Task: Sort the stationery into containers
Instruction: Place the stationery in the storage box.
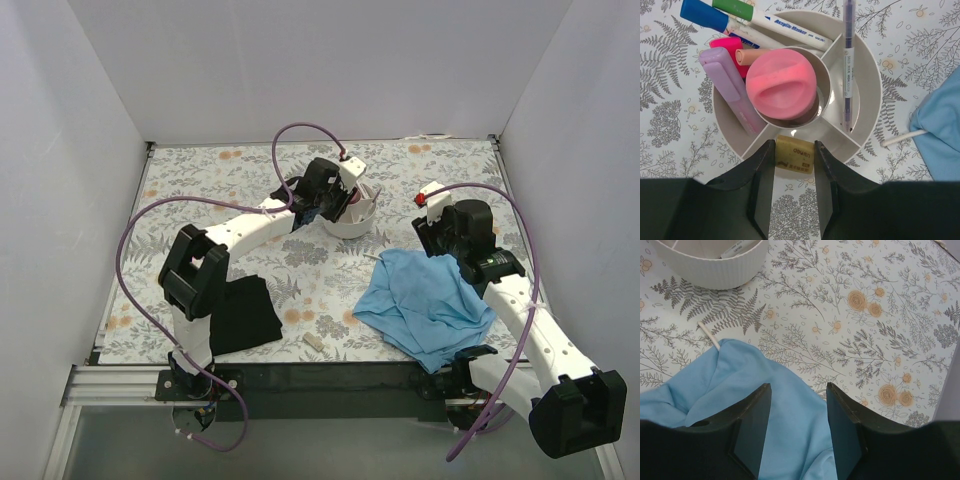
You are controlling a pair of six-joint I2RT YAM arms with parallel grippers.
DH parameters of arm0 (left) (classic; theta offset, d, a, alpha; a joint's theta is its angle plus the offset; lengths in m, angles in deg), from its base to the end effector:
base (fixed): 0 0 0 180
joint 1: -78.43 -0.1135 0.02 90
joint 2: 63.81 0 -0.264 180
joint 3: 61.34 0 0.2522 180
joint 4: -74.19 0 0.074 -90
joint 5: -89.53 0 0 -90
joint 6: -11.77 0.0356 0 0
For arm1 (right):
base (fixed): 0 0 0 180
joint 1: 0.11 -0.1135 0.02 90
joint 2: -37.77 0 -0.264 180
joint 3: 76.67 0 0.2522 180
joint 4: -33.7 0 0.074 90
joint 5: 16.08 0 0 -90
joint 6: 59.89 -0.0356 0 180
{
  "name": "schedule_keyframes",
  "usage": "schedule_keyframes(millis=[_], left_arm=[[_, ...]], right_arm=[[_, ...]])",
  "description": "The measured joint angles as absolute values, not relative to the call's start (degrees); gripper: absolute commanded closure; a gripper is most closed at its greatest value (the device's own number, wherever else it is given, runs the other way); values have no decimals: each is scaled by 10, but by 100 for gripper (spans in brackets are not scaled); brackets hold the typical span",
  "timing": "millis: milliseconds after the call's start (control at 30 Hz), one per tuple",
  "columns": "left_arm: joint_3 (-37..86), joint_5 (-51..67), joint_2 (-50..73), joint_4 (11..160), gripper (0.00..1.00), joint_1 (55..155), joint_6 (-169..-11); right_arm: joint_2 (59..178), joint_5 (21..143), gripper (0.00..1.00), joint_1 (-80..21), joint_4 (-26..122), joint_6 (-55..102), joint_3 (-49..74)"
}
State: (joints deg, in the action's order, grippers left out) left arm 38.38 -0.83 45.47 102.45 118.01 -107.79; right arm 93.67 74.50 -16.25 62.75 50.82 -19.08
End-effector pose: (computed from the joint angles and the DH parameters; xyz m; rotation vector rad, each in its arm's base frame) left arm 0.3411 -0.2817 0.2536 0.1983 2.3026 -0.6362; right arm 0.2126 0.0619 0.2892 -0.6534 1.9415 -0.0393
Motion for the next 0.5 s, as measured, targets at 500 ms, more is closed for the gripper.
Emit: schedule_keyframes(millis=[500], left_arm=[[364,-34,453,1026,38,1180,-1099]], right_arm=[[937,745,44,-163,627,504,-191]])
